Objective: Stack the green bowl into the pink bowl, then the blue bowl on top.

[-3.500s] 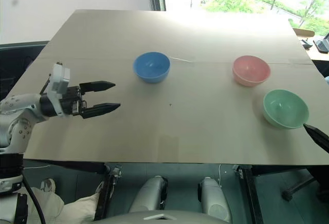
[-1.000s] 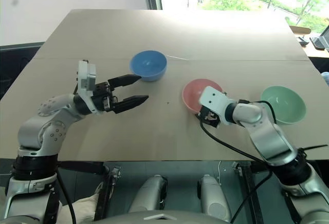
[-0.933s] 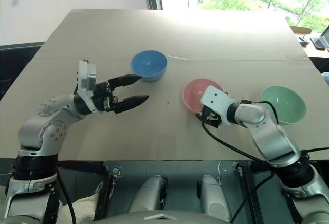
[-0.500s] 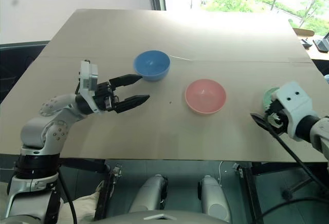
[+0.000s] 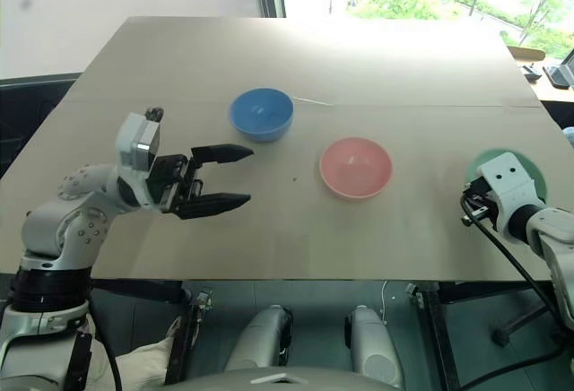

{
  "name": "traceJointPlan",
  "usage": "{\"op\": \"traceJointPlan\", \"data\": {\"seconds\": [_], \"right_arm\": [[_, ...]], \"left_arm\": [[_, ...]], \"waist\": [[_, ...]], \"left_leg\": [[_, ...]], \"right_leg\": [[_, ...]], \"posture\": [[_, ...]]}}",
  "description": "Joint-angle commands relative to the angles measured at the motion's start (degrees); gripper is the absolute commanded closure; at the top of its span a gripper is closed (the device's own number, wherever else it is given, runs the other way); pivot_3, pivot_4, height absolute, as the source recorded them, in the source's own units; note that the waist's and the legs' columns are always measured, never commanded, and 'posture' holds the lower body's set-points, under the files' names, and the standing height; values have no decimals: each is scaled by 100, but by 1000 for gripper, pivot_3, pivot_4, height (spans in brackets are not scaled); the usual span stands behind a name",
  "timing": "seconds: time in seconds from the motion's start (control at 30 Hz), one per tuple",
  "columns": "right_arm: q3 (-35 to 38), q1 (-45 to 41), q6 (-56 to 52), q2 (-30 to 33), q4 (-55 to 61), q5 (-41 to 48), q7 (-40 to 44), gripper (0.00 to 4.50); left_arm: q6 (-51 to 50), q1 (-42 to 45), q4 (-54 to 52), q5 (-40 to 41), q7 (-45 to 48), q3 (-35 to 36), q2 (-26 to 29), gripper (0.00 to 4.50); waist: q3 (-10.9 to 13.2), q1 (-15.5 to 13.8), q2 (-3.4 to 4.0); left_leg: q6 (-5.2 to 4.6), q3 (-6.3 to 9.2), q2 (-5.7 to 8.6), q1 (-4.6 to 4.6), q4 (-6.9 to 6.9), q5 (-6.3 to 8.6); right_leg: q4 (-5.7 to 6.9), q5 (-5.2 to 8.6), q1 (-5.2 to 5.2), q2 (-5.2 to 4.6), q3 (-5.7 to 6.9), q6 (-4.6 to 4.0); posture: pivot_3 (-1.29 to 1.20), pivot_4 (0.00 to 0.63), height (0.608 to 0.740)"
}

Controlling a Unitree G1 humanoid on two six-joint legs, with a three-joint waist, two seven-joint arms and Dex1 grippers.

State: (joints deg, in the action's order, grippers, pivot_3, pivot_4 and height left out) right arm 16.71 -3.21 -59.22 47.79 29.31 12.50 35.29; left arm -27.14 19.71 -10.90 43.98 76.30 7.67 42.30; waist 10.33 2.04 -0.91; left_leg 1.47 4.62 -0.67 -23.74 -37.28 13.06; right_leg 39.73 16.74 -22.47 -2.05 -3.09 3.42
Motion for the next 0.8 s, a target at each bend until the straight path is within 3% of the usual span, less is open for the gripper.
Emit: {"op": "traceJointPlan", "data": {"seconds": [0.03, 0.23, 0.33, 0.4, 0.5, 0.63, 0.73, 0.8], "right_arm": [[117, -639, 21, 70, 1040, 720, 385, 4459], [-1114, -2525, -636, -852, 1803, 1595, -7, 4459], [-1878, -2968, -819, -1408, 1556, 1642, -313, 4459], [-2413, -2987, -677, -1428, 1300, 1391, -390, 4459], [-2773, -2729, -226, -1251, 614, 963, -452, 3596], [-2672, -2650, -102, -1115, 658, 1008, -350, 1876], [-2372, -2571, -68, -1051, 880, 1165, -288, 586], [-1914, -2489, 100, -1304, 1077, 1413, -344, 129]], "left_arm": [[203, 3, -65, -60, 269, 16, 122, 0], [545, 131, 531, -458, 443, -107, 107, 0], [625, 188, 650, -558, 469, -148, 92, 0], [619, 205, 679, -607, 385, -136, 87, 0], [421, 248, 656, -531, 126, 77, 148, 0], [320, 352, 595, -603, -314, 173, 141, 0], [577, 591, 605, -1108, -743, -12, 121, 0], [774, 828, 561, -1535, -1129, -162, 63, 0]], "waist": [[3, 13, 5], [10, 26, 17], [11, -9, 13], [11, -6, 13], [9, -31, 10], [11, -2, 11], [11, 31, 11], [11, 31, 11]], "left_leg": [[0, 0, 0, -1, 0, 0], [0, 1, -25, 4, 6, 0], [0, 13, -13, -11, 5, 0], [0, 4, -3, -12, 4, 0], [0, 13, 1, -15, 4, 0], [0, 9, 4, -15, 5, 0], [0, 14, -4, -13, 6, 0], [0, 13, -4, -10, 6, 0]], "right_leg": [[0, 0, 0, 0, 0, 0], [2, 0, -4, 22, 2, 0], [-6, 1, -6, 9, 13, -2], [-5, 0, -10, 2, 4, -2], [-15, 0, -7, -2, 11, -2], [-7, 0, -13, -6, 8, -1], [0, 0, -14, 4, 11, -1], [1, 0, -14, 4, 9, -1]], "posture": [[0, 150, 740], [0, 150, 740], [0, 150, 740], [0, 150, 740], [0, 150, 740], [0, 150, 740], [0, 150, 740], [0, 150, 740]]}}
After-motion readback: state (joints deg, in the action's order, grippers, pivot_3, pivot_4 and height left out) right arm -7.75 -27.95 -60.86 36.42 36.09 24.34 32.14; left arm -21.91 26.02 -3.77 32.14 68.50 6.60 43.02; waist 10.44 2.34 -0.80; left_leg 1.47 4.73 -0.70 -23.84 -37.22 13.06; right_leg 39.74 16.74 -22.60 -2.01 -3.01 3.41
